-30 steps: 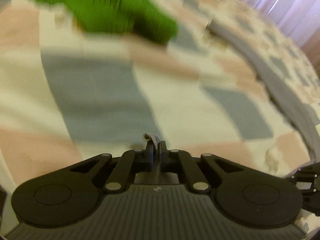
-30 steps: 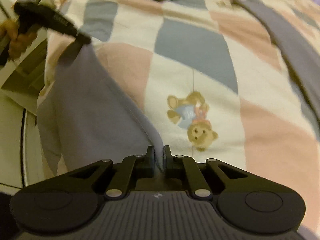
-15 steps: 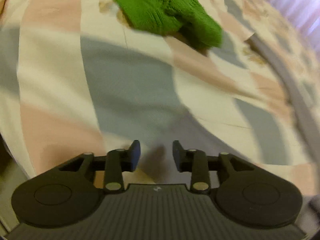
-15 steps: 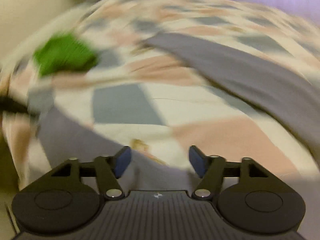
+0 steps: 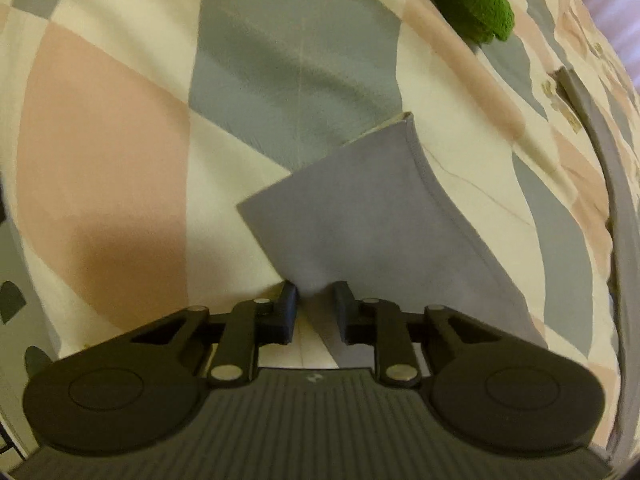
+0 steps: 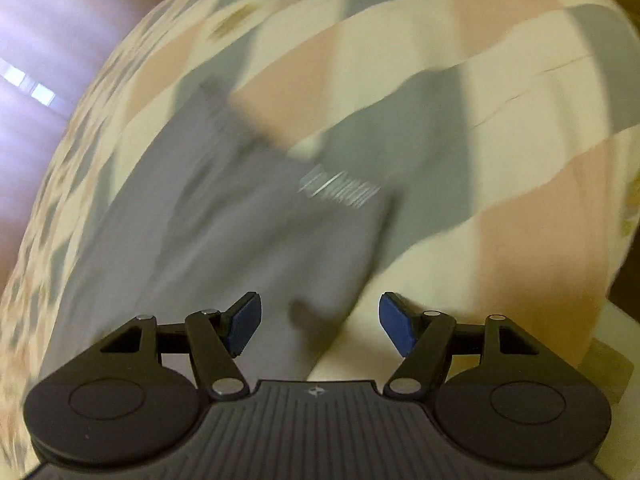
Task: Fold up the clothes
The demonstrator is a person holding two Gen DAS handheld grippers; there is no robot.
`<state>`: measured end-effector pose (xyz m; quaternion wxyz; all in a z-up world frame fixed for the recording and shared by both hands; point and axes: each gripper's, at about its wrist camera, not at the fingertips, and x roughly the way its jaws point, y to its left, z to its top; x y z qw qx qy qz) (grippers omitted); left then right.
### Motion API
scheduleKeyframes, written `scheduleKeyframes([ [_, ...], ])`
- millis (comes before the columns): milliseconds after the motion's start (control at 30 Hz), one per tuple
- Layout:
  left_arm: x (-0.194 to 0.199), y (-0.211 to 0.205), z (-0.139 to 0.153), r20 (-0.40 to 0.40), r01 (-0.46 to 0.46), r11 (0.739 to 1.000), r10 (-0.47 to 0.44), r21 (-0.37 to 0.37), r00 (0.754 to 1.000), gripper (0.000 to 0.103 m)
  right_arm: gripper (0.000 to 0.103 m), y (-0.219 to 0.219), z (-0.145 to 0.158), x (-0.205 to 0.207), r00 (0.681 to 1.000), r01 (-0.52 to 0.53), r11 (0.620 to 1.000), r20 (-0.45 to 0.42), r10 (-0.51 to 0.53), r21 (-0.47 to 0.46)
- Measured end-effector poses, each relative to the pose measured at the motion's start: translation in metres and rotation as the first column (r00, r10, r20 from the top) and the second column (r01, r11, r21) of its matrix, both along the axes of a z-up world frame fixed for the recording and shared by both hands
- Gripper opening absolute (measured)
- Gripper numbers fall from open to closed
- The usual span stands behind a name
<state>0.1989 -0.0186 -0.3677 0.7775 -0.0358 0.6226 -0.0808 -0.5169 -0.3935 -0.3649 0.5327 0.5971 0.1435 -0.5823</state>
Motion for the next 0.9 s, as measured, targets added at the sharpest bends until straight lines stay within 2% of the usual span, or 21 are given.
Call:
scheduleKeyframes([
  [67,-0.004,-0.004,0.007,0.027,0.006,0.999,-0.007,0.044,1.000,0.020,0.068,-0.009,-0.011,-0.011,0.998,0.033,0.999,0.045,-0.032,-0.001],
  [133,-0.009,-0.008,0.016,0.056,0.011,0.995,-0.016,0.098,0.998,0.033,0.067,-0.020,-0.020,-0.017,0.995,0.059,0.998,0.076,-0.060,0.005],
  [167,-0.013,-0.009,0.020,0.062,0.013,0.994,-0.020,0.109,0.998,0.033,0.051,-0.026,-0.022,-0.020,0.996,0.063,0.998,0.061,-0.065,0.024],
  [200,-0.016,-0.010,0.025,0.068,0.016,0.993,-0.025,0.119,0.997,0.033,0.022,-0.031,-0.024,-0.023,0.997,0.067,0.997,0.043,-0.069,0.044],
  [233,-0.022,-0.011,0.030,0.066,0.021,0.991,-0.030,0.130,0.997,0.033,0.009,-0.035,-0.025,-0.029,0.998,0.060,0.996,0.011,-0.060,0.071],
  [267,-0.028,-0.012,0.035,0.058,0.034,0.989,-0.042,0.143,0.997,0.033,0.005,-0.037,-0.024,-0.034,0.999,0.047,0.996,-0.006,-0.047,0.078],
  [300,-0.035,-0.014,0.040,0.049,0.049,0.986,-0.057,0.157,0.997,0.035,0.006,-0.038,-0.022,-0.038,0.999,0.034,0.996,-0.021,-0.032,0.081],
  [367,-0.062,-0.019,0.049,0.021,0.108,0.977,-0.114,0.181,0.993,0.044,0.014,-0.041,-0.018,-0.040,0.997,-0.033,0.995,-0.072,0.040,0.098],
  [433,-0.085,-0.027,0.059,0.004,0.177,0.958,-0.182,0.224,0.983,0.048,0.034,-0.047,-0.009,-0.035,0.987,-0.055,0.990,-0.142,0.073,0.129],
  [467,-0.098,-0.031,0.065,-0.004,0.209,0.946,-0.214,0.249,0.977,0.049,0.060,-0.050,-0.002,-0.032,0.977,-0.046,0.988,-0.200,0.074,0.145],
  [500,-0.108,-0.039,0.071,-0.012,0.240,0.933,-0.246,0.269,0.969,0.051,0.092,-0.053,0.005,-0.028,0.956,-0.015,0.982,-0.284,0.069,0.187],
  [533,-0.118,-0.047,0.077,-0.019,0.270,0.918,-0.277,0.289,0.961,0.056,0.103,-0.057,0.011,-0.025,0.927,0.021,0.973,-0.370,0.067,0.228],
  [567,-0.128,-0.055,0.083,-0.026,0.300,0.904,-0.307,0.304,0.951,0.060,0.100,-0.058,0.014,-0.022,0.912,0.038,0.962,-0.403,0.078,0.272],
  [600,-0.137,-0.065,0.092,-0.020,0.329,0.897,-0.338,0.295,0.941,0.066,0.099,-0.060,0.017,-0.020,0.910,0.046,0.948,-0.404,0.089,0.314],
  [633,-0.145,-0.075,0.101,-0.014,0.357,0.890,-0.369,0.284,0.929,0.067,0.099,-0.061,0.020,-0.018,0.910,0.054,0.933,-0.402,0.100,0.355],
  [700,-0.160,-0.093,0.120,0.002,0.426,0.873,-0.439,0.236,0.899,0.068,0.100,-0.061,0.032,-0.007,0.929,0.018,0.920,-0.347,0.130,0.391],
  [733,-0.165,-0.104,0.130,0.009,0.460,0.861,-0.473,0.216,0.881,0.069,0.100,-0.056,0.041,0.001,0.938,-0.031,0.921,-0.307,0.162,0.389],
  [833,-0.180,-0.136,0.158,0.045,0.557,0.813,-0.571,0.169,0.820,0.074,0.103,-0.035,0.080,0.039,0.936,-0.187,0.938,-0.236,0.260,0.291],
  [900,-0.190,-0.153,0.180,0.085,0.628,0.765,-0.641,0.141,0.763,0.081,0.103,-0.015,0.107,0.065,0.925,-0.279,0.937,-0.204,0.322,0.211],
])
